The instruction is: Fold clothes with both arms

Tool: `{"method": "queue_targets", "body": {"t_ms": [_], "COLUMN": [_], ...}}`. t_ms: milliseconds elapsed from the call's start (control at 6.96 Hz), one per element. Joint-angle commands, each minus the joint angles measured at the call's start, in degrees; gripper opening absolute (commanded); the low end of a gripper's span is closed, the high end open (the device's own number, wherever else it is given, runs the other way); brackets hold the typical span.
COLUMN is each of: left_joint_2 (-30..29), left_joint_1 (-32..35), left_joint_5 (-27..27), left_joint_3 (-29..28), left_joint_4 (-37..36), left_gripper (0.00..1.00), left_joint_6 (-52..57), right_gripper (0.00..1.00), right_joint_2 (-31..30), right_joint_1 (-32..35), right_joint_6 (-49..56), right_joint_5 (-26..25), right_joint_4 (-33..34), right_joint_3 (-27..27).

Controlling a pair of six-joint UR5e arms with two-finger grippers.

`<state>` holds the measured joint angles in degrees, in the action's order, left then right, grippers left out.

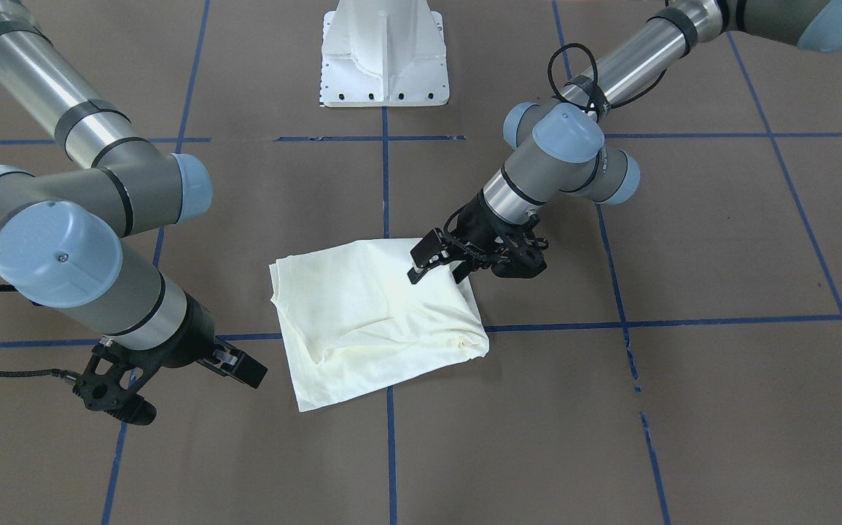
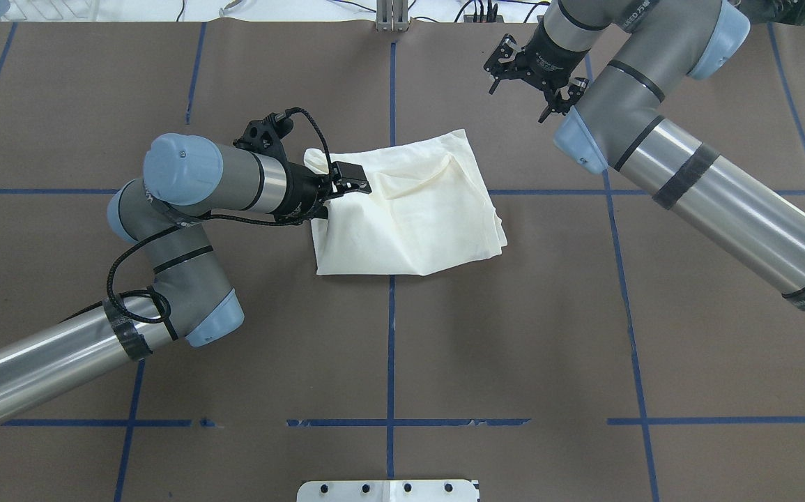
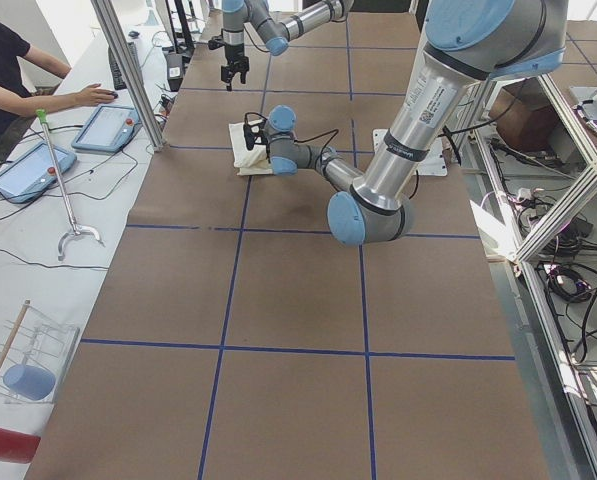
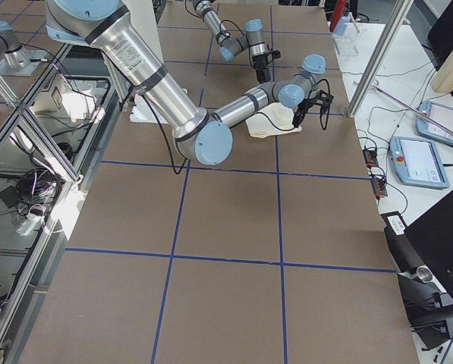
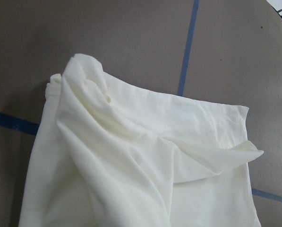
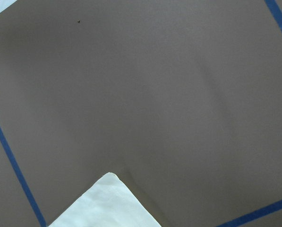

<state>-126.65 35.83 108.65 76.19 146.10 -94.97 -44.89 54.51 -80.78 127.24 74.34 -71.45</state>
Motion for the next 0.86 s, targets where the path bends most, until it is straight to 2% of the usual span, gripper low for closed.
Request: {"method": "queue_targets", "body": {"t_ms": [0,144,287,431,718], "left_joint_2": [-0.43,-0.35,0.52,2.45,4.57], "left_joint_1": [-1.28,-2.16,-2.6,-2.69,-4.09], "left_joint_5": [2.08,3.22,7.84,9.63,10.44], "left_joint_3": [-0.34,-0.07,0.45,2.8,6.6], "left_joint_4": [0.33,0.33,0.5,0.42,0.24], "left_gripper": [1.0,1.0,1.0,1.0,1.0], "left_joint_6": [0.57,1.79,3.46,3.65,3.57], "right_gripper": [1.0,1.0,1.0,1.0,1.0], "right_joint_2": [-0.02,-0.02,-0.02,0.07,0.07], "right_joint_1": [-0.02,0.07,0.16,0.33,0.59], "right_joint_6": [0.01,0.01,0.01,0.01,0.01], "right_joint_5": [0.03,0.03,0.03,0.03,0.03], "right_joint_4": [0.01,0.1,0.62,1.15,1.24], "right_joint_3": [-0.1,-0.18,-0.36,-0.62,-0.62]}}
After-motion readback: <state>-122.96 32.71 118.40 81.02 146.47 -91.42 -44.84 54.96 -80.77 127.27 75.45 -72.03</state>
